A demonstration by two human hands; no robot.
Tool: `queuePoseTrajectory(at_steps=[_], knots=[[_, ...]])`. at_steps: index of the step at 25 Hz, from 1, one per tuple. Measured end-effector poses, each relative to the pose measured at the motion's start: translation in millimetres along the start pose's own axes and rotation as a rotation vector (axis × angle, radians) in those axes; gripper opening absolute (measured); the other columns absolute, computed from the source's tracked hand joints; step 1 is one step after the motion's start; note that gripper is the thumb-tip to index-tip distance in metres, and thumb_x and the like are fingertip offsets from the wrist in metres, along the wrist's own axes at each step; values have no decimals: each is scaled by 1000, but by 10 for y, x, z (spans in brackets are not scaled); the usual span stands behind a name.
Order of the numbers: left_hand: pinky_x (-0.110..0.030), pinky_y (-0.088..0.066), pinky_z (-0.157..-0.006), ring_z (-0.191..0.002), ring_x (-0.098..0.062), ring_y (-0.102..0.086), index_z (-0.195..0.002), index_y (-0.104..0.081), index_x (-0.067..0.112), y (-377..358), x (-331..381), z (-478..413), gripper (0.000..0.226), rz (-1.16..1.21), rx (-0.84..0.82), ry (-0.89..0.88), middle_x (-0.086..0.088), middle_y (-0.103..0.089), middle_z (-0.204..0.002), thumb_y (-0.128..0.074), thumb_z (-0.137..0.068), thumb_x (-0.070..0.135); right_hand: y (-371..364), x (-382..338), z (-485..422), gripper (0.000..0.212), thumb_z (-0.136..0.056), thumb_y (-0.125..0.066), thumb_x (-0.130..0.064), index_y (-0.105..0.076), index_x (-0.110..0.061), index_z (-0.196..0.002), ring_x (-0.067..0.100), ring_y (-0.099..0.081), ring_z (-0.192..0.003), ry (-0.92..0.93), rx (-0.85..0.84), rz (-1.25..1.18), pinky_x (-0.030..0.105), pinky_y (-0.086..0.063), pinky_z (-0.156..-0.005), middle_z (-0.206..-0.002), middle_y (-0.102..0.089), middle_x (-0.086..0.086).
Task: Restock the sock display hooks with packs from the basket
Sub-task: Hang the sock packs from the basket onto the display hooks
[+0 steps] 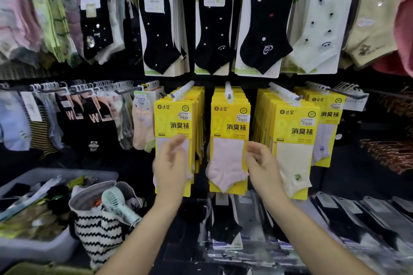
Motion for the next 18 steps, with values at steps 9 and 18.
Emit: queuePoseTrajectory(at_steps=[9, 18], knots=[[-7, -36, -49, -68, -7, -52, -101, -54, 14, 397, -436, -439, 26, -299, -122, 201, 9, -55, -77, -42, -83, -2, -1135, 84, 94, 55, -91, -49, -14, -31, -17, -143, 19, -48, -125, -161, -526, 202, 36, -38, -106, -137, -51, 0], [-15, -39, -91, -105, 25, -40, -125, -47, 23, 264, -197, -176, 42, -234, 13, -96, 31, -45, -116, -47, -85, 9, -608, 143, 127, 56, -95, -50, -16, -28, -11, -146, 15, -32, -138, -175, -378, 91, 27, -28, -110, -146, -36, -2]])
Point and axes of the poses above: each hand's wrist, its own z-axis away from the middle knuckle, its own y-axis out of the back of the hand, x = y × z, the point moved 1 cm from there along -z, towards the middle knuckle
